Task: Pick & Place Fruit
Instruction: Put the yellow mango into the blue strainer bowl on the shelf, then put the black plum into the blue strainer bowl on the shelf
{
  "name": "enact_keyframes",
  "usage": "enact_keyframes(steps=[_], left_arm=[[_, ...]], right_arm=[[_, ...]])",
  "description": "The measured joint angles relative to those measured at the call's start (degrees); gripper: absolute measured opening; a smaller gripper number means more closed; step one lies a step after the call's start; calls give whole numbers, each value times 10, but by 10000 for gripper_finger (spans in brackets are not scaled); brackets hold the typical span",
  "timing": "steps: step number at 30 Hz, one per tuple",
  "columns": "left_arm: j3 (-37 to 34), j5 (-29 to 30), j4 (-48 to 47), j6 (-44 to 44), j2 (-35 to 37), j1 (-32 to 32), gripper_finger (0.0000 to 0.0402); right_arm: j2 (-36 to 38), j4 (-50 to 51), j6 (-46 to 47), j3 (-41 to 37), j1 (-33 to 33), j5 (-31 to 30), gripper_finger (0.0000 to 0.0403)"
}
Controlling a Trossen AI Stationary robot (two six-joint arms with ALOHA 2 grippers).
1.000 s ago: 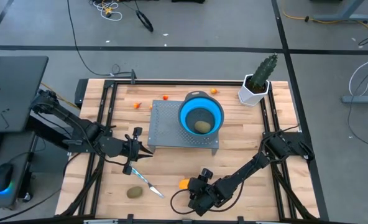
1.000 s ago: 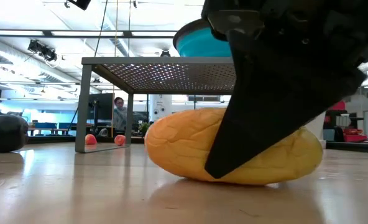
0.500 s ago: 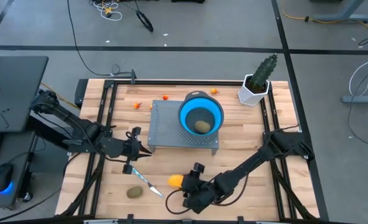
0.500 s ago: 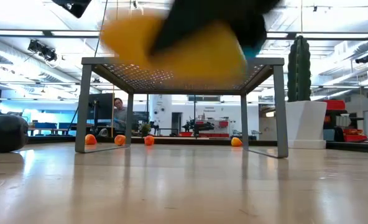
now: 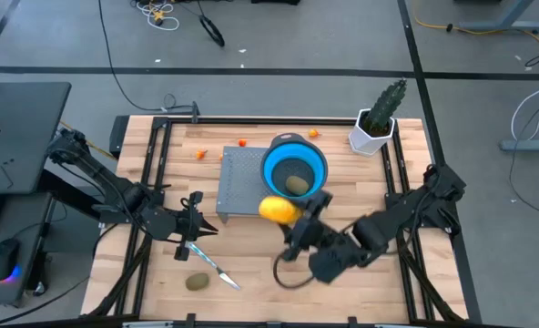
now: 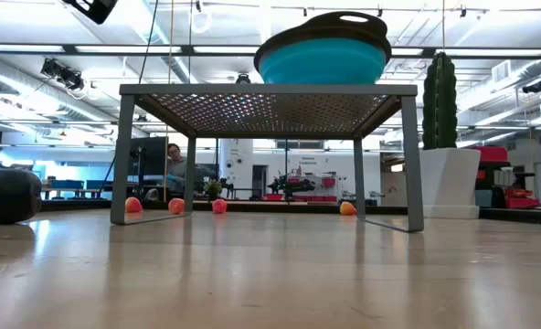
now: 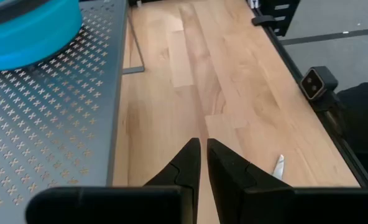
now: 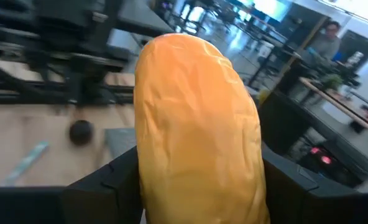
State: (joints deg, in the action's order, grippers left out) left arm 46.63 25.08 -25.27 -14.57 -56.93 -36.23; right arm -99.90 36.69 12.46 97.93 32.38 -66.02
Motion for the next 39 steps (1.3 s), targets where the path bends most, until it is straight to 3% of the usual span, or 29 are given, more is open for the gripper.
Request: enact_keyframes(steps=[8, 15, 19, 26, 34, 39], left_arm=[[0, -7, -9, 75, 0, -2, 35], [0, 0, -14, 140, 0, -1, 36], [0, 45, -14, 174, 0, 3, 39], [2, 179, -15, 214, 0, 4, 48], [6, 188, -16, 222, 42, 4, 62], [6, 198, -57, 154, 86, 4, 70]], right_arm=[[11, 84, -5, -1, -86, 60, 241], [11, 148, 19, -1, -138, 37, 257], [11, 151, 29, -8, -163, 95, 266], [11, 158, 32, -12, -183, 151, 297], [11, 155, 21, -12, -190, 144, 325], [18, 109, -13, -12, -178, 121, 323]])
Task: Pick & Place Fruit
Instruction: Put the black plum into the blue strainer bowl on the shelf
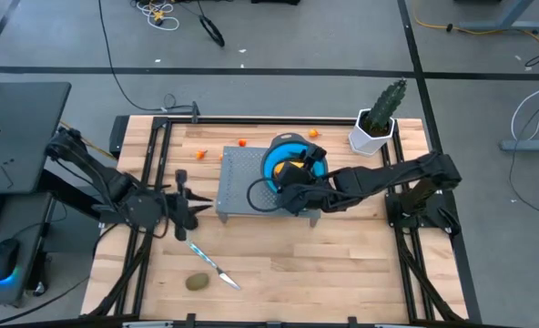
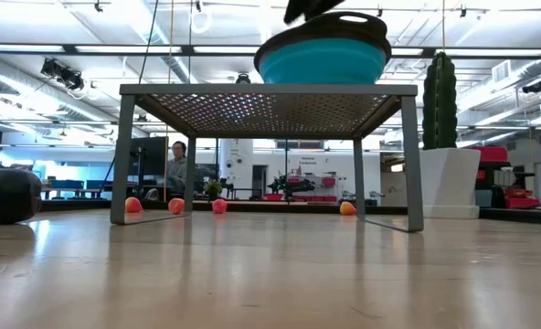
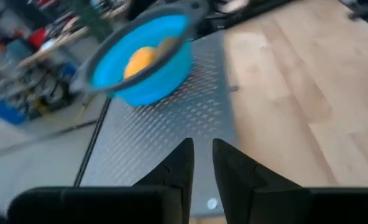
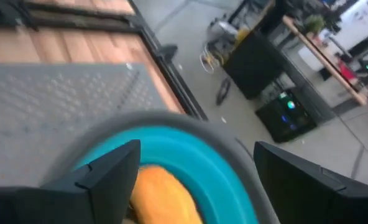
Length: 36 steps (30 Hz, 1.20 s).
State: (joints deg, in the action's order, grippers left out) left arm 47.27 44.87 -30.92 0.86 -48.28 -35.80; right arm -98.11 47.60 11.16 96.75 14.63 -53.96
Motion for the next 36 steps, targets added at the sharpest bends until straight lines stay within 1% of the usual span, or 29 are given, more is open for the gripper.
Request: enact_keyframes(steps=[4, 5, 7, 11, 13, 16, 19, 22, 25, 29, 34, 36], left_arm=[[0, 99, -58, -108, 33, 0, 82], [0, 113, -76, -133, 39, 0, 87], [-6, 115, -101, -179, 49, 0, 101], [-17, 65, -143, -270, 52, 0, 143], [-30, 36, -149, -308, 49, 0, 168], [-53, 2, -155, -356, 37, 0, 207], [-67, -17, -178, -419, 21, 0, 242], [-76, -32, -206, -480, 5, 0, 269], [-79, -54, -236, -524, -5, 0, 284], [-79, -71, -257, -558, -21, 0, 290], [-82, -88, -256, -559, -63, 1, 291], [-82, -109, -257, -557, -83, 1, 291]], right_arm=[[12, -50, -23, 0, 17, 16, 323], [14, -55, -31, 0, 22, 23, 323], [15, -79, -43, 0, 28, 43, 323], [16, -94, -48, 0, 35, 82, 323], [17, -93, -29, 0, 35, 108, 323], [17, -84, 8, 0, 36, 162, 323], [16, -69, 44, 0, 43, 211, 323], [13, -62, 60, -1, 57, 242, 323], [13, -77, 77, -17, 70, 257, 323], [13, -86, 94, -30, 85, 256, 323], [12, -119, 87, -43, 87, 253, 323], [13, -132, 74, -43, 82, 246, 323]])
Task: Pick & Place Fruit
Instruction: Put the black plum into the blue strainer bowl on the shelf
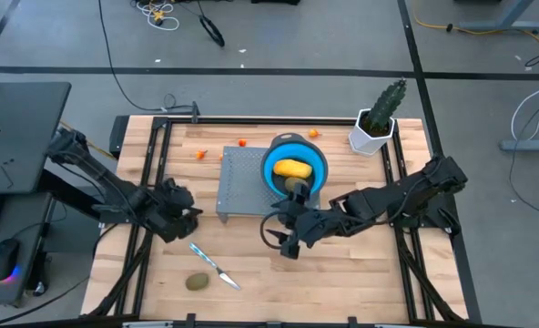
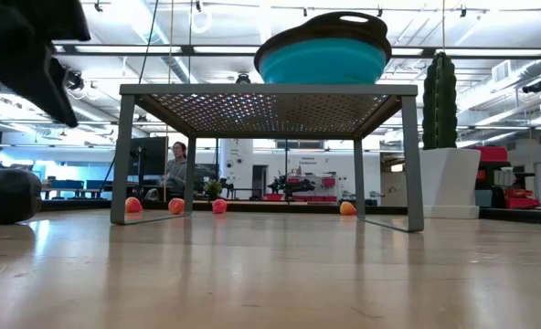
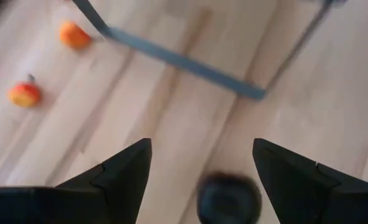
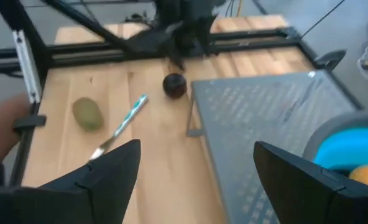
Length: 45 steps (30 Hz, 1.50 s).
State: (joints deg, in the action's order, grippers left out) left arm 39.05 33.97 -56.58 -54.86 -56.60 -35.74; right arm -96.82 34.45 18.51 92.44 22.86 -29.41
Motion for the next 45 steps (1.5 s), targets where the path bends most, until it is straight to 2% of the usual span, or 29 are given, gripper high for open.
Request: enact_keyframes(steps=[4, 12, 22, 26, 35, 45], left_arm=[[0, -43, -11, -6, -29, 7, 291], [0, -57, -29, -72, -64, 7, 312], [-1, -52, -27, -88, -73, 6, 360], [-27, -61, -5, -95, -73, 5, 371], [-97, -90, 72, -114, -73, 5, 374], [-98, -146, 48, -126, -73, 5, 374]], right_arm=[[0, -20, -36, 0, -10, -1, 323], [0, -12, -46, 0, -15, -1, 323], [0, -4, -35, 0, -9, 0, 323], [0, -4, -24, 0, -9, 0, 323], [0, -4, -23, 0, -9, 0, 323], [0, -11, -23, -7, -9, -1, 323]])
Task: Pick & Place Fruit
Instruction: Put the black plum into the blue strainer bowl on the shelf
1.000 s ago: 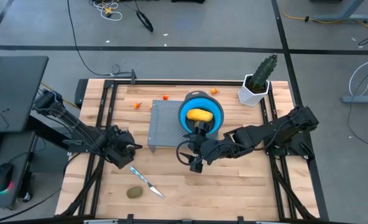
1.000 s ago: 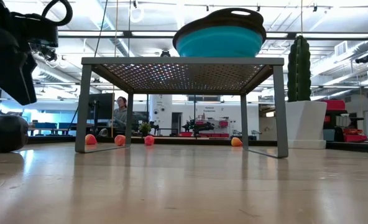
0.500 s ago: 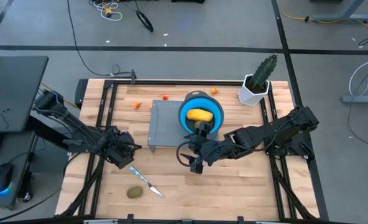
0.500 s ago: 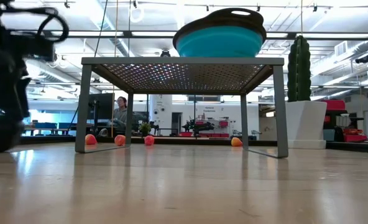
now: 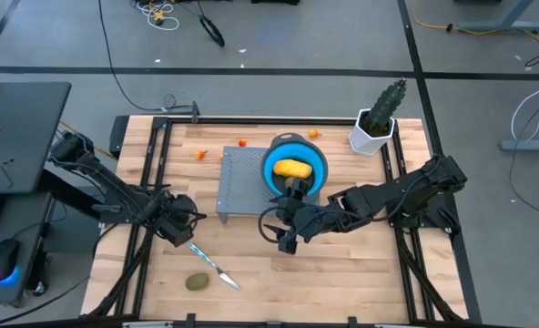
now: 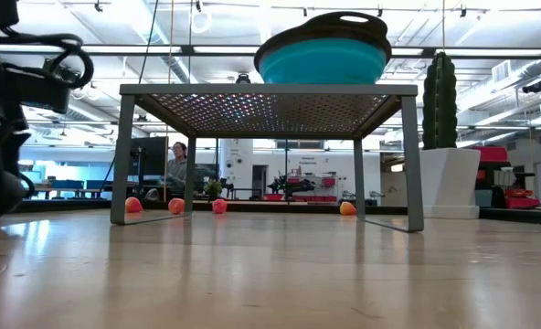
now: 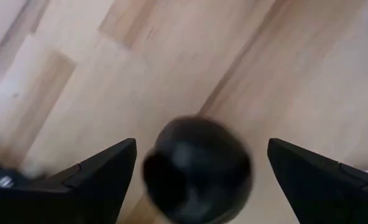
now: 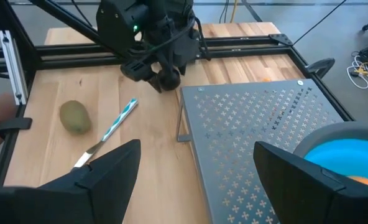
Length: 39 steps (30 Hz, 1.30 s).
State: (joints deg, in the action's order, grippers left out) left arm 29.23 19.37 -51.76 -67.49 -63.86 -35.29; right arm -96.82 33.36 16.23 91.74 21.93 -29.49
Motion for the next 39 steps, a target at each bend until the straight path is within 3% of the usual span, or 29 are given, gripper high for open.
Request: enact_keyframes(steps=[14, 21, 27, 34, 39], left_arm=[[-1, -5, -20, -21, 0, 0, 373], [-33, -12, 37, -24, 0, 0, 371], [-71, -14, 73, -28, 2, 0, 327], [-61, -10, 78, 2, 2, 0, 257], [-33, 0, 76, 43, 2, 0, 256]], right_arm=[[0, -13, 0, -19, -1, 0, 323], [0, -13, 0, -19, -1, 0, 323], [0, -14, 0, -19, -1, 0, 323], [0, -15, -2, -19, -1, -4, 323], [0, -15, -2, -19, -1, -4, 323]])
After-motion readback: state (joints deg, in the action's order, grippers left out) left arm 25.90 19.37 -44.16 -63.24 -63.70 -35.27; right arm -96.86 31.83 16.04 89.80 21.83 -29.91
